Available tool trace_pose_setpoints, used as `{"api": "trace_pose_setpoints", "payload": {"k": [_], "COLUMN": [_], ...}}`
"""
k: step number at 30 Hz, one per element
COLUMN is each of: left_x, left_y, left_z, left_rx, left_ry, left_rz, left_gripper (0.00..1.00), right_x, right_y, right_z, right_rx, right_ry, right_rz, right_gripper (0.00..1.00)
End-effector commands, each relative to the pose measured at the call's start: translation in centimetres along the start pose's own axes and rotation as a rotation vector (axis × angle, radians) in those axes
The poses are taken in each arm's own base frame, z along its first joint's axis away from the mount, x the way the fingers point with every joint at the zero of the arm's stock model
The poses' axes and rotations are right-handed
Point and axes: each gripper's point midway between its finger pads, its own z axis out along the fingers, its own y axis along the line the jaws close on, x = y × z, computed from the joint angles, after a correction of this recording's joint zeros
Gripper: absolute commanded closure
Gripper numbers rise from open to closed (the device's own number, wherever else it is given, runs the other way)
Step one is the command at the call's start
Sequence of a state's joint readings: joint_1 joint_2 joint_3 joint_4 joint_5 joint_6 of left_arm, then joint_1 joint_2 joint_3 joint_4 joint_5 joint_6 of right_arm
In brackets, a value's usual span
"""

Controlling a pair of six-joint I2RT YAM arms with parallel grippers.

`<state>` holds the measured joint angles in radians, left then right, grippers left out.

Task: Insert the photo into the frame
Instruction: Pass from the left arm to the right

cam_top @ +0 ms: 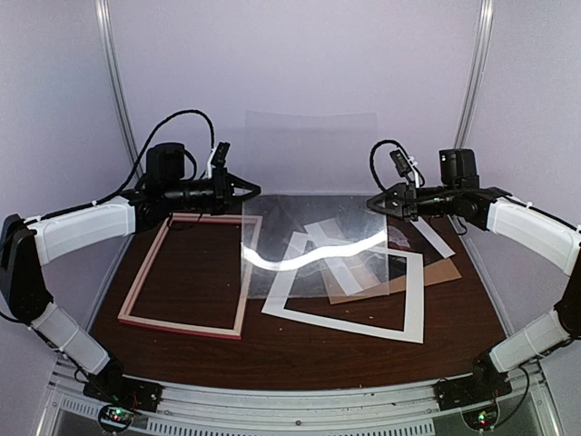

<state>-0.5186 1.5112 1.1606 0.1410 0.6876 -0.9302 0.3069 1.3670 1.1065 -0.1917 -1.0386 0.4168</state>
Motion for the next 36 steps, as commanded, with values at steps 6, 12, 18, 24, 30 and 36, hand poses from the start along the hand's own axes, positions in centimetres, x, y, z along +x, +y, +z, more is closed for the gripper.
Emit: {"api": "trace_pose_setpoints", "payload": {"k": [6, 12, 18, 24, 30, 36], "left_x": [-0.7, -0.5, -0.3, -0.2, 0.1, 0.4], "left_y": [-0.5, -0.4, -0.6, -0.6, -0.5, -0.7], "left_z": [-0.1, 0.1, 0.5, 0.5, 0.7, 0.9], "left_rx": [0.025, 0.032, 0.052, 0.057, 0.061, 0.073], "left_ry": [-0.035, -0.023, 0.001, 0.004, 0.017, 0.032], "left_rz": [0.025, 0.021, 0.019, 0.013, 0.010, 0.016], "left_gripper": [1.00, 1.00, 1.00, 1.00, 1.00, 1.00], "right_x": [-1.1, -1.2, -1.3, -1.4, -1.6, -1.9], "right_y": [0.0, -0.3, -0.5, -0.7, -0.7, -0.7], "right_z": [0.1, 0.2, 0.3, 0.3, 0.4, 0.4], "right_rx": [-0.001, 0.005, 0.016, 0.024, 0.028, 0.032], "right_ry": [-0.012, -0.014, -0.016, -0.014, -0.017, -0.020], "right_rz": [-0.008, 0.002, 0.005, 0.004, 0.003, -0.003], "right_gripper": [0.77, 0.81, 0.77, 0.78, 0.78, 0.76]}}
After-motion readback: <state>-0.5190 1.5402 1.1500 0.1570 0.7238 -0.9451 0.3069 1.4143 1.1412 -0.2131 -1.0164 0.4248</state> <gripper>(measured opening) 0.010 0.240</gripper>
